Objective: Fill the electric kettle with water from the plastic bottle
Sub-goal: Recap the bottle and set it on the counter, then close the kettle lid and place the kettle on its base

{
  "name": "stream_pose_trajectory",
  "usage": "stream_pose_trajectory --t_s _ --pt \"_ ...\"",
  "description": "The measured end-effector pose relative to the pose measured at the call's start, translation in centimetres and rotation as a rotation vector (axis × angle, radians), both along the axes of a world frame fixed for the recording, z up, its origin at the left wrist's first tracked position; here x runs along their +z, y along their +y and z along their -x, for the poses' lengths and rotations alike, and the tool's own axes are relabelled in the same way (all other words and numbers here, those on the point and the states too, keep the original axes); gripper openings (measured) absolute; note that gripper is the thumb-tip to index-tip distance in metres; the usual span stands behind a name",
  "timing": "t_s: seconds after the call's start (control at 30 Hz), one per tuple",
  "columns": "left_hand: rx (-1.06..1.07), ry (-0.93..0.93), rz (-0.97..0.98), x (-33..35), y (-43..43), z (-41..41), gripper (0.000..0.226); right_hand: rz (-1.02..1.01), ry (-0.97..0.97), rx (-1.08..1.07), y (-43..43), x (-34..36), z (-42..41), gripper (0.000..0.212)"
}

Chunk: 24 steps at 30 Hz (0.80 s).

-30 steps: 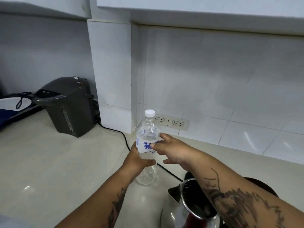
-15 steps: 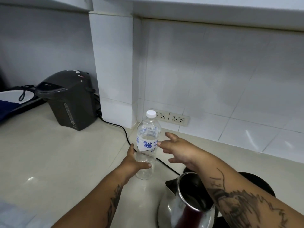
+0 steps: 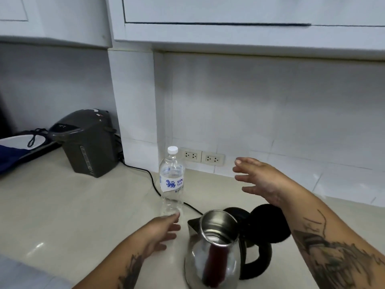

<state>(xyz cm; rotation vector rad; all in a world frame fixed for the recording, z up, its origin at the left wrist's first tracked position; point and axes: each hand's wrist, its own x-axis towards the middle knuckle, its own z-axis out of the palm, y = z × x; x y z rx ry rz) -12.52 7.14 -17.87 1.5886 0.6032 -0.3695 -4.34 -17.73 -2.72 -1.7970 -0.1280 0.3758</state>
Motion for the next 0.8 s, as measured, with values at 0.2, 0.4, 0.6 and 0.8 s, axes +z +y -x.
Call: stream_pose_trajectory --t_s 0.2,0.4,0.6,0.8 --pt "-0.014 -0.134 0.053 2.8 -3.3 0.0 0.039 -0.047 -0.018 -0.199 -7.4 -1.0 1.2 0.03" --pt "-0.003 -0.178 0.049 2.2 -5.1 0.4 0.028 -0.1 0.092 -0.383 -10.9 -6.1 4.1 0.027" --pt "0.044 -0.241 0.101 1.4 -5.6 0.9 0.025 -0.197 0.141 -0.328 -8.7 -8.4 7.2 0.024" --pt "0.052 -0.281 0.116 1.2 -5.9 1.3 0.029 -0.104 -0.002 -0.321 -6.0 -6.7 7.5 0.019"
